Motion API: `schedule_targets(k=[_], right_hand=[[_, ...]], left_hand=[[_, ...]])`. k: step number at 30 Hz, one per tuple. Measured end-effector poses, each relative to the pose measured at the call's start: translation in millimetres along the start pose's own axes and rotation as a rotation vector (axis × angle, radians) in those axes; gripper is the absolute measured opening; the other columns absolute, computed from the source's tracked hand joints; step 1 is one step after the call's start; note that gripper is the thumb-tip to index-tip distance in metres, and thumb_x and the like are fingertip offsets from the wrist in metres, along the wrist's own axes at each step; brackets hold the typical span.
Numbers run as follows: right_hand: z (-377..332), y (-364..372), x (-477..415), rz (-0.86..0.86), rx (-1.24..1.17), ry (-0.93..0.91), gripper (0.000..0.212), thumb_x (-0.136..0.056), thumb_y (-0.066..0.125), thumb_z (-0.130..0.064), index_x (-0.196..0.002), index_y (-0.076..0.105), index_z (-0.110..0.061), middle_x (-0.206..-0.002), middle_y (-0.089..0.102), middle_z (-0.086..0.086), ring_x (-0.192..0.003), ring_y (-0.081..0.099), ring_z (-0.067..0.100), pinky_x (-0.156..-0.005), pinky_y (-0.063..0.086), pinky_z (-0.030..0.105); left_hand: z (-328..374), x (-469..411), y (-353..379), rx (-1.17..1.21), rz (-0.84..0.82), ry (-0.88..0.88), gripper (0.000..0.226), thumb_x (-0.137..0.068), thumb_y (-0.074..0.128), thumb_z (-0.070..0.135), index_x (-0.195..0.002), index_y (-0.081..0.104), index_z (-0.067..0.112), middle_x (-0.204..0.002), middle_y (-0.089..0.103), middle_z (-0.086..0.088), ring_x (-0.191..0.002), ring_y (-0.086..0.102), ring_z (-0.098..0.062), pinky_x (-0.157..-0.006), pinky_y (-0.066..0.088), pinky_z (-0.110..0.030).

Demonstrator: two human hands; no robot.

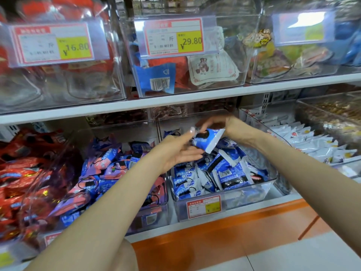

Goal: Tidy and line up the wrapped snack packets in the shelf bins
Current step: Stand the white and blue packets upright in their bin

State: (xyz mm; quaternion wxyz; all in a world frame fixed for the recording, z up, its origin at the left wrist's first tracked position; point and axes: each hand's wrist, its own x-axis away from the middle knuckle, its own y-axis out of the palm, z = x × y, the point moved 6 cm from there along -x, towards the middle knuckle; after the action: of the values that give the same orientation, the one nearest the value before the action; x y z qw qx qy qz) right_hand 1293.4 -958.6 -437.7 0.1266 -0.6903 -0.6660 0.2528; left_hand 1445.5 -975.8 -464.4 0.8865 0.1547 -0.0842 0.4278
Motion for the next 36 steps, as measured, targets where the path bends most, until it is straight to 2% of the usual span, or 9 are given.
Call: schedule_targets(k=[4,10,16,18,20,23,27,31,36], right_hand=[[6,1,5,-0.068,-0.169,0.036,0.045,-0.082,0.048,0.022,-0.085,0.071,-0.017,-0.089,0.073,-0.014,-0.084,0.067,0.0,-0.079,0.052,0.014],[9,-2,3,-0.041,-0.289,0.066,0.042,-0.081,0.04,0.021,-0.091,0.067,-0.01,-0.083,0.073,-0.005,-0.082,0.065,0.012,-0.079,0.05,0.022],[4,-8,1,-0.064,-0.402,0.073,0.029,-0.079,0.053,-0.001,-0.102,0.067,-0.014,-0.103,0.07,0.002,-0.096,0.066,0.015,-0.084,0.053,0.026],[6,-20,0,0.018,-0.246,0.082,0.029,-0.087,0.049,0.007,-0.101,0.066,-0.013,-0.11,0.068,0.006,-0.095,0.068,0.018,-0.079,0.056,0.024],[11,-34,0,0.104,0.132,0.102,0.028,-0.088,0.051,0.006,-0.102,0.066,-0.014,-0.111,0.068,0.009,-0.091,0.067,0.022,-0.075,0.055,0.024],[26,-38,3,0.001,0.719,0.189,0.027,-0.089,0.055,-0.004,-0.112,0.066,-0.015,-0.113,0.067,0.005,-0.092,0.061,0.019,-0.077,0.045,0.021],[39,-30,12,-0.086,0.726,0.249,0.02,-0.092,0.058,-0.011,-0.109,0.067,-0.011,-0.109,0.068,0.003,-0.084,0.055,0.008,-0.078,0.04,0.017],[37,-33,12,-0.065,0.599,0.273,0.022,-0.088,0.063,-0.037,-0.091,0.067,-0.015,-0.076,0.063,-0.005,-0.065,0.056,0.008,-0.062,0.042,0.022],[45,-21,14,-0.226,0.561,0.431,0.028,-0.078,0.075,-0.032,-0.088,0.064,-0.007,-0.075,0.064,0.004,-0.06,0.061,0.016,-0.05,0.047,0.021]], left_hand=[[-5,-5,-3,-0.067,0.051,0.026,0.022,-0.084,0.066,0.008,-0.102,0.055,0.002,-0.075,0.065,-0.007,-0.055,0.063,-0.007,-0.057,0.057,-0.02],[1,-8,-4,-0.284,0.16,0.16,0.025,-0.084,0.067,0.004,-0.101,0.049,0.009,-0.086,0.062,-0.006,-0.065,0.058,-0.011,-0.056,0.052,-0.017],[13,-15,-10,-0.306,0.216,0.258,0.022,-0.082,0.07,0.013,-0.096,0.054,0.014,-0.088,0.065,-0.002,-0.084,0.063,-0.018,-0.094,0.051,-0.041],[26,-25,-16,-0.501,0.22,0.304,0.033,-0.082,0.07,0.014,-0.106,0.048,0.021,-0.087,0.062,-0.001,-0.084,0.061,-0.02,-0.094,0.05,-0.039],[36,-40,-18,-0.879,0.132,0.303,0.042,-0.081,0.071,0.017,-0.116,0.048,0.02,-0.102,0.063,-0.008,-0.089,0.059,-0.023,-0.09,0.049,-0.038],[26,-61,-18,-1.393,-0.061,0.158,0.037,-0.083,0.067,0.013,-0.116,0.052,0.006,-0.102,0.06,-0.009,-0.091,0.055,-0.023,-0.082,0.045,-0.033],[15,-72,-15,-1.668,-0.177,0.161,0.027,-0.085,0.066,0.012,-0.11,0.057,0.007,-0.095,0.052,-0.001,-0.088,0.05,-0.017,-0.075,0.039,-0.025],[11,-73,-14,-1.844,-0.138,0.303,0.026,-0.088,0.062,0.018,-0.112,0.057,0.011,-0.102,0.057,-0.003,-0.088,0.05,-0.017,-0.073,0.038,-0.025],[13,-71,-8,-1.926,-0.115,0.336,0.029,-0.085,0.066,0.03,-0.104,0.054,0.011,-0.105,0.058,-0.008,-0.086,0.05,-0.021,-0.07,0.039,-0.03]])
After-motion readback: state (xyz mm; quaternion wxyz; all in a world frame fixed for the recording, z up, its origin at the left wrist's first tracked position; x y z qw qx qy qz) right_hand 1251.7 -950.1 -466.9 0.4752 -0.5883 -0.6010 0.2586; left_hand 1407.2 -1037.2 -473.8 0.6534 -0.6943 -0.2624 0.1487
